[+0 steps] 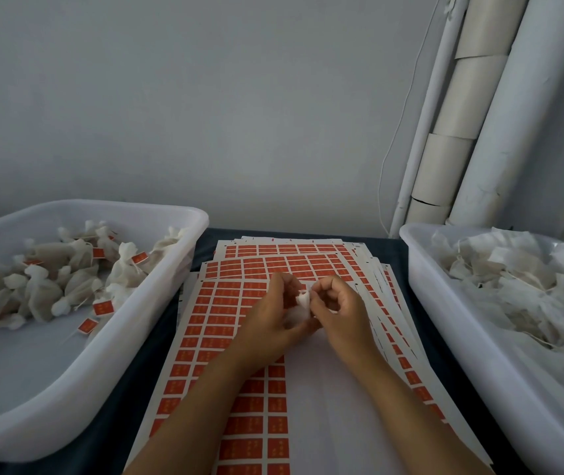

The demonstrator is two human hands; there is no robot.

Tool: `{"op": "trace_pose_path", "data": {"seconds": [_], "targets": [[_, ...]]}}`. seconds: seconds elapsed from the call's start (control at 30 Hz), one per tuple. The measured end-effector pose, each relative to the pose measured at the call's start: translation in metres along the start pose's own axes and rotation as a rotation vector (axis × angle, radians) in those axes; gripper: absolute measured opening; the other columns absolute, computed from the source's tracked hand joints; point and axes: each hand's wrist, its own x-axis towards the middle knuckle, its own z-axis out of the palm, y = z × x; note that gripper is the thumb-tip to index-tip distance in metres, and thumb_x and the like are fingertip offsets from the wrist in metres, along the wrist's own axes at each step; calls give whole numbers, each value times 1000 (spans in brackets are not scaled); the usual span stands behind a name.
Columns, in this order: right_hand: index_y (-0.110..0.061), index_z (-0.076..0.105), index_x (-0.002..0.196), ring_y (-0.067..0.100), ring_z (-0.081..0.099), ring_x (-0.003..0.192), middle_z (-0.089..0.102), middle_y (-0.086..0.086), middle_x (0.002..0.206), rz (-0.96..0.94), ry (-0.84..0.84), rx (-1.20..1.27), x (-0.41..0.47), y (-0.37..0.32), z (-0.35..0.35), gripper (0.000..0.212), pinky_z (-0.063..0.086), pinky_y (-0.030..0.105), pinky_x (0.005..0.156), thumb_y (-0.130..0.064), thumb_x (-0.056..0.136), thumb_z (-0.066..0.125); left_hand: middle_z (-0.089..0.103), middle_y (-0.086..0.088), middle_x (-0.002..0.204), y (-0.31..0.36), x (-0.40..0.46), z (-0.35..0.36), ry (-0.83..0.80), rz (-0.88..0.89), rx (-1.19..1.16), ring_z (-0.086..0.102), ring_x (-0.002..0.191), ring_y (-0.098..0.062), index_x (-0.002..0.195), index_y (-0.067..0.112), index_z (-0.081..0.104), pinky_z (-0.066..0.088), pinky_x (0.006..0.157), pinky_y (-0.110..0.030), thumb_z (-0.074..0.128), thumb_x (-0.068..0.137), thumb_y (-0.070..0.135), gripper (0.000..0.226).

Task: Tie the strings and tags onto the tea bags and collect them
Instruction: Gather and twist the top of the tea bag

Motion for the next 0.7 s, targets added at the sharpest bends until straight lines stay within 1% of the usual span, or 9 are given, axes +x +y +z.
{"op": "trace_pose_path", "data": {"seconds": [0.03,0.13,0.23,0.33,0.4,0.43,0.5,0.57,0.7], "targets": [[-31,54,82,-6,61,82,61,-17,84,-17,2,-4,0,-1,1,19,49,7,62,-14,87,63,57,11,99,1,0,0,20,-5,35,59,91,-7,105,31,42,55,78,-22,67,85,29,32],[-30,55,83,-2,61,82,61,-18,83,-84,21,-62,-1,-3,1,19,48,6,63,-14,86,63,60,12,97,1,2,0,72,-8,76,62,89,-11,102,28,49,57,74,-23,55,92,25,12],[-24,56,87,0,61,77,59,-17,84,-211,60,-196,-3,-5,1,13,48,6,63,-14,85,64,59,9,101,2,3,2,128,-1,125,58,97,-11,98,27,50,54,78,-22,50,95,25,4],[-16,59,89,4,60,76,62,-9,87,-354,133,-309,-3,-10,0,8,49,7,63,-16,84,65,52,21,90,5,3,0,202,22,133,52,107,-21,89,32,49,48,89,-36,51,94,26,9],[-10,61,88,9,59,75,64,0,87,-431,183,-366,-2,-14,0,11,50,12,63,-19,83,64,49,27,88,8,3,-2,251,35,125,49,114,-28,88,32,51,44,96,-48,52,93,29,6],[-8,61,87,10,58,76,64,3,87,-452,204,-382,-2,-15,0,13,51,15,63,-19,82,64,49,27,89,9,3,-3,276,42,121,49,114,-29,88,31,52,42,97,-51,52,92,31,4],[-5,62,86,14,57,78,64,6,88,-457,225,-389,-2,-17,0,15,51,17,65,-19,80,65,50,27,88,12,3,-3,314,61,125,51,110,-26,89,28,55,42,96,-52,53,90,34,6],[-4,62,86,15,57,82,63,8,91,-448,233,-396,-3,-18,0,17,51,18,69,-19,80,66,52,24,87,15,3,-3,321,65,109,52,104,-22,89,25,58,44,94,-50,55,89,34,9],[-6,63,84,15,53,94,61,8,97,-438,270,-432,-4,-19,1,17,42,9,80,-22,77,66,58,13,86,17,2,-2,334,47,73,53,99,-22,87,22,60,46,90,-48,60,87,27,5]]}}
